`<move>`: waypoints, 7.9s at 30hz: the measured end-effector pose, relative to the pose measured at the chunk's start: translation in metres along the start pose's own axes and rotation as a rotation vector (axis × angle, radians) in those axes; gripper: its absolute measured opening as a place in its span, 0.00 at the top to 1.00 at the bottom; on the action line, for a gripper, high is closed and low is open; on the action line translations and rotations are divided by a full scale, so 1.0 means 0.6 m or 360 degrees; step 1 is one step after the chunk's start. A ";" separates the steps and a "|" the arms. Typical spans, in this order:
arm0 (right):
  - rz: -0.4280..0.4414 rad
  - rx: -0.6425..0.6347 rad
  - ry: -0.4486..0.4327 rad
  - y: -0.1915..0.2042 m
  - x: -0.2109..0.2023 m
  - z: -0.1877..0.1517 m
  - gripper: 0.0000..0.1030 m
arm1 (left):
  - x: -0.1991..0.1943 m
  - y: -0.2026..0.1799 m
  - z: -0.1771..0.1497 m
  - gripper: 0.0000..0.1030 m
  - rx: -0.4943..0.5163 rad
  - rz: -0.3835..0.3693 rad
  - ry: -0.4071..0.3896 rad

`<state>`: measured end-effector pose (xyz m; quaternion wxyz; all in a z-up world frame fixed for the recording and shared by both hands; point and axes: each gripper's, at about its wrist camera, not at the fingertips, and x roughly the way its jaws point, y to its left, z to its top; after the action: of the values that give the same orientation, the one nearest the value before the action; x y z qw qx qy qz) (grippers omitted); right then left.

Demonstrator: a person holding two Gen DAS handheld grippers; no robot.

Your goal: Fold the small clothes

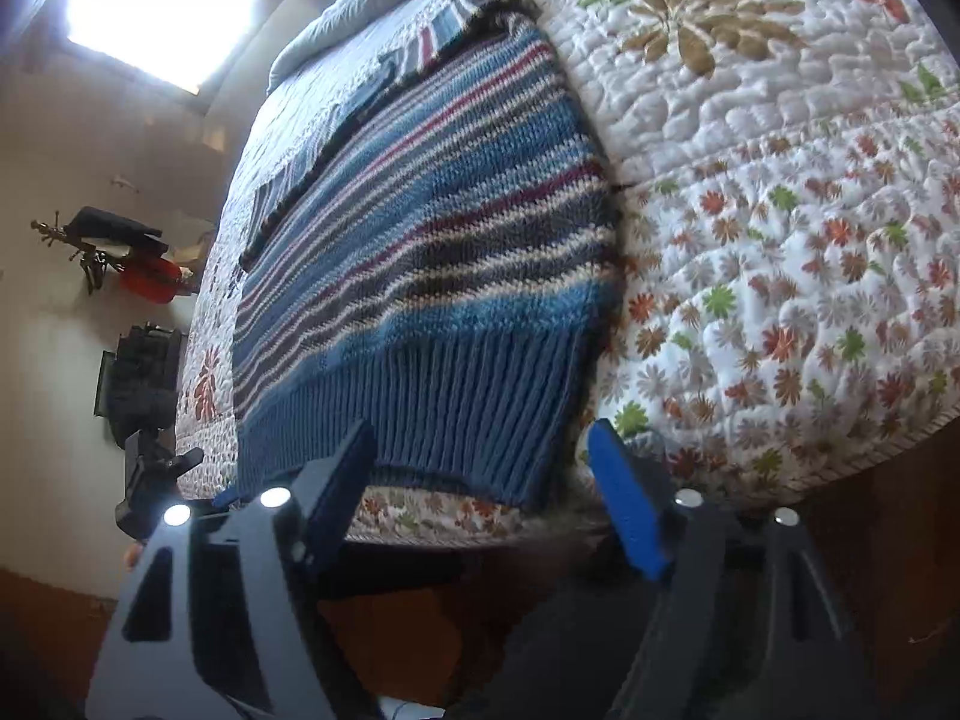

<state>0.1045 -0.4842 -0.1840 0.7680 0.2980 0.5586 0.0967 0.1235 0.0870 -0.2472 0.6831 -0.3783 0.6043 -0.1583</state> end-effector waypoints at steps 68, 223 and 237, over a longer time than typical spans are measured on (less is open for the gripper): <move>0.0180 0.0210 0.0100 0.046 0.171 0.403 0.91 | 0.082 -0.095 0.356 0.90 -0.0220 -0.0235 -0.0091; 0.0083 -0.0732 0.0078 0.117 0.196 0.446 0.91 | 0.129 -0.297 0.324 0.90 0.1491 0.0807 -0.0215; 0.0067 -0.0746 0.0192 0.102 0.236 0.457 0.87 | 0.149 -0.261 0.352 0.93 0.1350 0.0803 -0.0157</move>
<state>0.4176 -0.4625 -0.2083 0.7791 0.1168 0.5595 0.2575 0.3806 -0.0085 -0.2030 0.8216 0.0839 0.5264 -0.2020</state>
